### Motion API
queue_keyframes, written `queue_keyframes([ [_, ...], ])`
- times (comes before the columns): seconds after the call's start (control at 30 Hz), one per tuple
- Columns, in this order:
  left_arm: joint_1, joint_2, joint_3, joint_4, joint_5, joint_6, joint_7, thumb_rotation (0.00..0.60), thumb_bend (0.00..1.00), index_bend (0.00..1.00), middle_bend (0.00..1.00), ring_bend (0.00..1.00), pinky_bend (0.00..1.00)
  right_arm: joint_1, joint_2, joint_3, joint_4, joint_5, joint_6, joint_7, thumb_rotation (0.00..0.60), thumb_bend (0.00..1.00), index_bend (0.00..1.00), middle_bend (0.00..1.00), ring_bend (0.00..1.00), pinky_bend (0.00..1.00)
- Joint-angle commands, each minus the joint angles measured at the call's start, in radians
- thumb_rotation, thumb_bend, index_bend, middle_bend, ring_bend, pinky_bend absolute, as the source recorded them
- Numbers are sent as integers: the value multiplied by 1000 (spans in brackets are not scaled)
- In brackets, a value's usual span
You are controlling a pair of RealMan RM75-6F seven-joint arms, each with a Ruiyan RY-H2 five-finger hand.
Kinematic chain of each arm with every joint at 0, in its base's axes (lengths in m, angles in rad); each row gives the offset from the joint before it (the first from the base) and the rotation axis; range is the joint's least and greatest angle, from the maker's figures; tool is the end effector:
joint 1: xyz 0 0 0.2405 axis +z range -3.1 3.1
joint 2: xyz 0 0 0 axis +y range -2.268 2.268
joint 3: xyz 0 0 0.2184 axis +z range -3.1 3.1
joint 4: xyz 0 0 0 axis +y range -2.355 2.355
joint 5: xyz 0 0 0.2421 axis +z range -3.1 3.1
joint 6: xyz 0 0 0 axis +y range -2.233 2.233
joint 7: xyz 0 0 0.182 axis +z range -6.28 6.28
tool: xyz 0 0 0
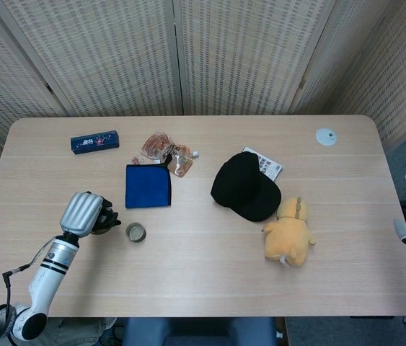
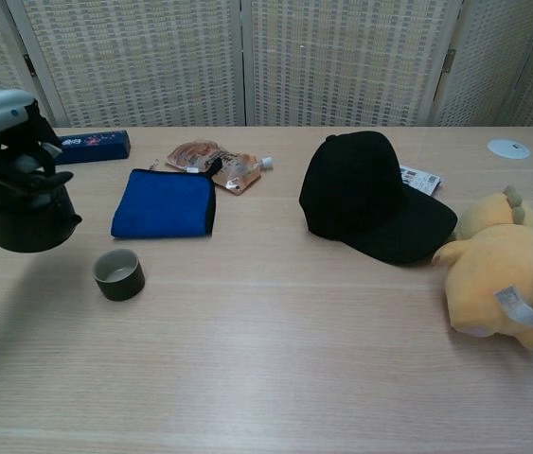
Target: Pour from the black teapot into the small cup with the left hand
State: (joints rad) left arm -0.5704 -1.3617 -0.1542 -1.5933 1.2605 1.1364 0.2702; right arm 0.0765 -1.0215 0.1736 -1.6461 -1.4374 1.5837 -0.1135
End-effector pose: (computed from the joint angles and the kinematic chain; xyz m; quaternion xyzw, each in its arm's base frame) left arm -0.1560 0.3430 0.0094 -0.6999 -0.3520 -0.4002 0.4755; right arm -0.2815 -0.2415 0.1819 0.5569 -0.2842 0.3910 0.6754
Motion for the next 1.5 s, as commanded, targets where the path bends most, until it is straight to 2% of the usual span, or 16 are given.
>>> queue_keyframes([
  [0.03,-3,-6,4,-6,4,-1,9,556,399,916,1000,932,567,-2,1,-1,1,0,2,2,600,269,141,209,84,71],
  [0.47,-24,-65,21,25,43,13,96,569,399,916,1000,932,567,-14,0,-4,8,4,12,12,600,270,141,209,84,71],
  [1.5,-31,-148,65,138,175,65,182,580,399,916,1000,933,567,-16,-9,-6,13,5,10,7,600,270,141,209,84,71],
])
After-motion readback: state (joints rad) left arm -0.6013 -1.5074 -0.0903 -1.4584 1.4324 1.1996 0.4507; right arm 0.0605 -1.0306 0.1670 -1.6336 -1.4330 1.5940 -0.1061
